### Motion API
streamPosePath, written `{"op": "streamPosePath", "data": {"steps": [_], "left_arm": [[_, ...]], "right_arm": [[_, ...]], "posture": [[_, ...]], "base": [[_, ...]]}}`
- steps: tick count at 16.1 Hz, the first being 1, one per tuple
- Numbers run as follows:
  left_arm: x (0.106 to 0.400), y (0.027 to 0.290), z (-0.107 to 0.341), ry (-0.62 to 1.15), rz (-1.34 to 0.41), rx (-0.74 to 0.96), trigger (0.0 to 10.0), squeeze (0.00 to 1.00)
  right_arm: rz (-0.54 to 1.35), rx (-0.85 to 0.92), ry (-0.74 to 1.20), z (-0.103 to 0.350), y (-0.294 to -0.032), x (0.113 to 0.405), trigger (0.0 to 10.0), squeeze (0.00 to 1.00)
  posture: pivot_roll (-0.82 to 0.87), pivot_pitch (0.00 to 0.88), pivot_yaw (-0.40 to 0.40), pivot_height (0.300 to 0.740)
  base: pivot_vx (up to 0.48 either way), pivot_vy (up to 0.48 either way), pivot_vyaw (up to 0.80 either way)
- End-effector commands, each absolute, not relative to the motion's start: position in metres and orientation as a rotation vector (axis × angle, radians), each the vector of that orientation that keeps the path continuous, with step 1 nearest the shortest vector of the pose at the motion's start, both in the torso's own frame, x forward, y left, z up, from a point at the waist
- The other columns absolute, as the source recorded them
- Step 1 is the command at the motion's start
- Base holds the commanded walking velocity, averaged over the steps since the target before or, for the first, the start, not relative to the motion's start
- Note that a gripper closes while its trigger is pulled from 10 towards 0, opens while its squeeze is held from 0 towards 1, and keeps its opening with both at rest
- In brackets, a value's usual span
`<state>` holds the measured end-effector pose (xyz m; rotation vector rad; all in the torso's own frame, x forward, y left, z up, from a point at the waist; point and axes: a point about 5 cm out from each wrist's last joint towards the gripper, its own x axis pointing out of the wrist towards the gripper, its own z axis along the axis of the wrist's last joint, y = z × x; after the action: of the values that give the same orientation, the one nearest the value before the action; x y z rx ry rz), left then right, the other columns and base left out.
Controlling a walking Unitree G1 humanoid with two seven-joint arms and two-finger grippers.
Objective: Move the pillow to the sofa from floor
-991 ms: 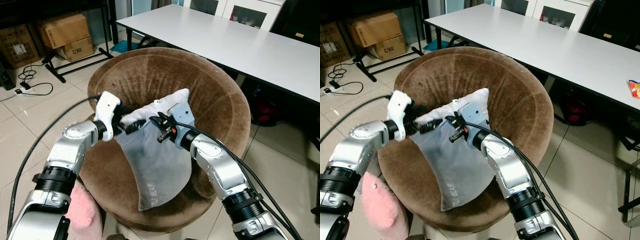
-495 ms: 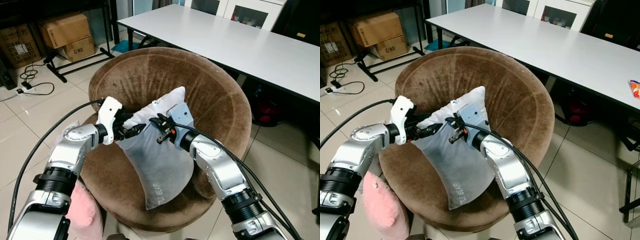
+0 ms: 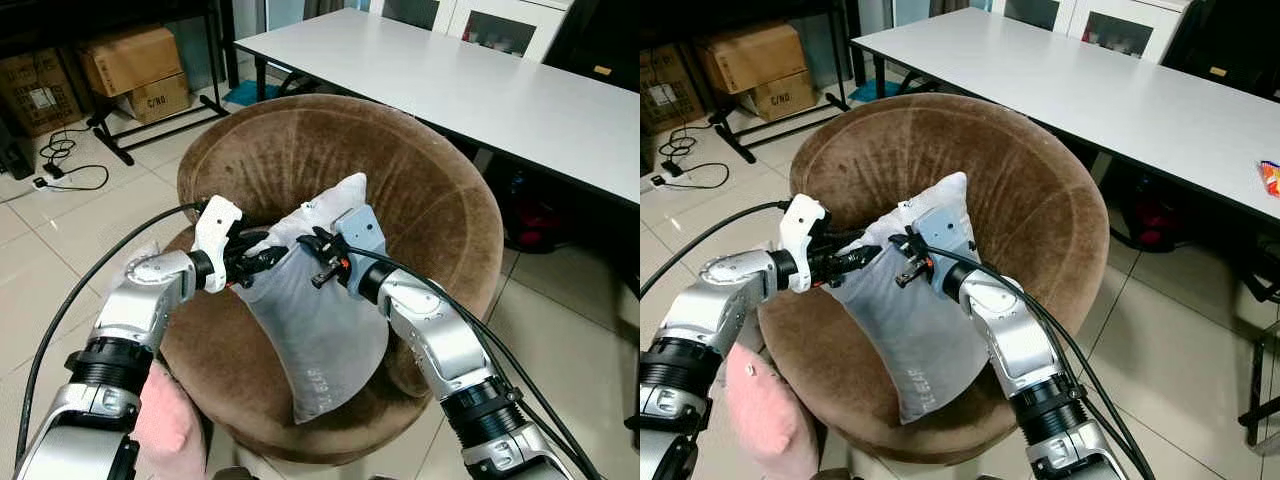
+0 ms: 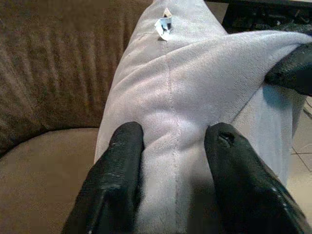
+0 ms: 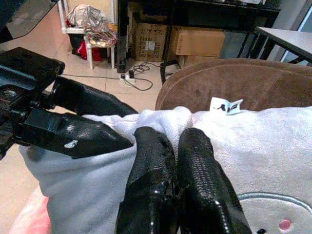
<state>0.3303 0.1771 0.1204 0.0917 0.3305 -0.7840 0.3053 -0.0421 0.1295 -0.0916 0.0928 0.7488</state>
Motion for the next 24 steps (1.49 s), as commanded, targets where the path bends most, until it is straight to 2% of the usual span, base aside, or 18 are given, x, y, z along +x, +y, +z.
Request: {"op": "streamPosePath", "data": {"steps": [1,8,18,22,24], "left_arm": [[0.325,0.176,0.111,0.378,-0.797,0.086,0.0,0.00],[0.317,0.175,0.099,0.402,-0.787,0.090,0.0,0.00],[0.317,0.192,0.087,0.453,-0.684,0.163,0.0,0.00],[0.323,0.210,0.089,0.434,-0.623,0.351,0.0,0.00],[0.331,0.217,0.098,0.389,-0.591,0.463,0.0,0.00]], "right_arm": [[0.756,-0.080,-0.001,0.150,-0.039,0.310,10.0,0.00],[0.753,-0.079,0.006,0.150,-0.041,0.311,10.0,0.00],[0.764,-0.076,0.016,0.147,-0.041,0.311,10.0,0.00],[0.791,-0.070,0.091,0.134,-0.037,0.314,10.0,0.00],[0.741,-0.051,0.132,0.125,-0.041,0.320,10.0,0.00]], "posture": [[0.00,0.000,-0.045,0.740],[-0.01,0.000,-0.048,0.740],[-0.01,0.000,-0.043,0.740],[-0.01,0.000,-0.039,0.740],[-0.01,0.000,-0.043,0.740]], "base": [[0.000,0.000,0.00],[0.000,0.000,0.00],[0.000,0.000,0.00],[0.000,0.000,0.00],[0.000,0.000,0.00]]}}
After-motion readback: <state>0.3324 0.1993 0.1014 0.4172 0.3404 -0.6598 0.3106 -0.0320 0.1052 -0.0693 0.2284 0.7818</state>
